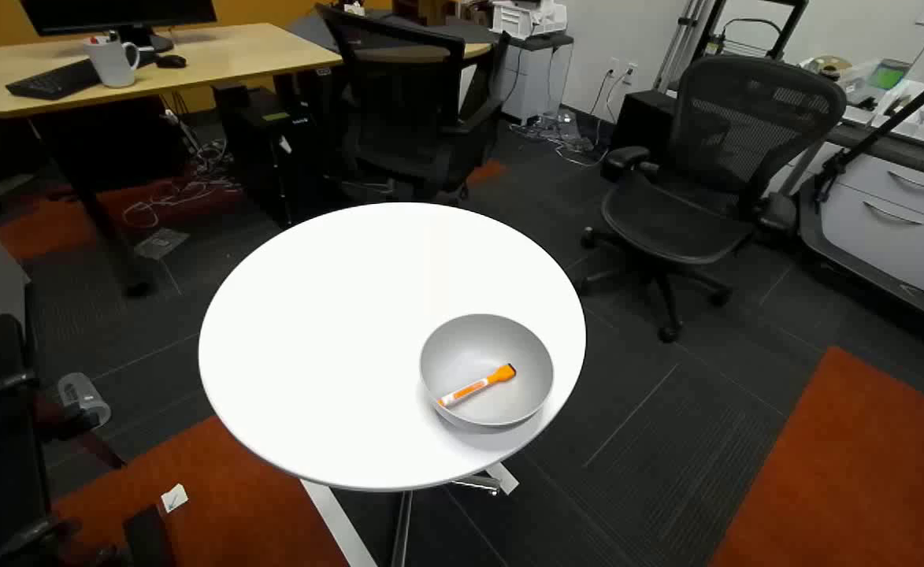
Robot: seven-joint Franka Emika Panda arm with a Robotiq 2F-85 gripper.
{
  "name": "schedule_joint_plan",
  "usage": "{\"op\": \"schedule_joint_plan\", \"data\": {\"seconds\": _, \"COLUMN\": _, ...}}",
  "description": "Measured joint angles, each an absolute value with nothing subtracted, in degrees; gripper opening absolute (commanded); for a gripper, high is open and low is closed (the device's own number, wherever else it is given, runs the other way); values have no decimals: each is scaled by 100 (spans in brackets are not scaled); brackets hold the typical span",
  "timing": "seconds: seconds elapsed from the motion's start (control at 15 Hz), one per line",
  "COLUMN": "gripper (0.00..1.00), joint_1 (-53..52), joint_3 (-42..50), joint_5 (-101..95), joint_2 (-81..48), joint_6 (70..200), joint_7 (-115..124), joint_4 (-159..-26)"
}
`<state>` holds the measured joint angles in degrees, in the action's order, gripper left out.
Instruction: Remove the marker from the bowl and put it on the table
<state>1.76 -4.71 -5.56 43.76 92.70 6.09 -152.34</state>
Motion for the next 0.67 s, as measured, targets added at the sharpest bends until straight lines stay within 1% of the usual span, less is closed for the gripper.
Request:
{"op": "schedule_joint_plan", "data": {"seconds": 0.53, "gripper": 100, "joint_1": 171, "joint_3": -464, "joint_5": -563, "joint_2": 4374, "joint_6": 9287, "joint_7": 609, "joint_4": -15233}}
{"op": "schedule_joint_plan", "data": {"seconds": 0.67, "gripper": 100, "joint_1": 182, "joint_3": -425, "joint_5": -697, "joint_2": 4341, "joint_6": 9514, "joint_7": 609, "joint_4": -15215}}
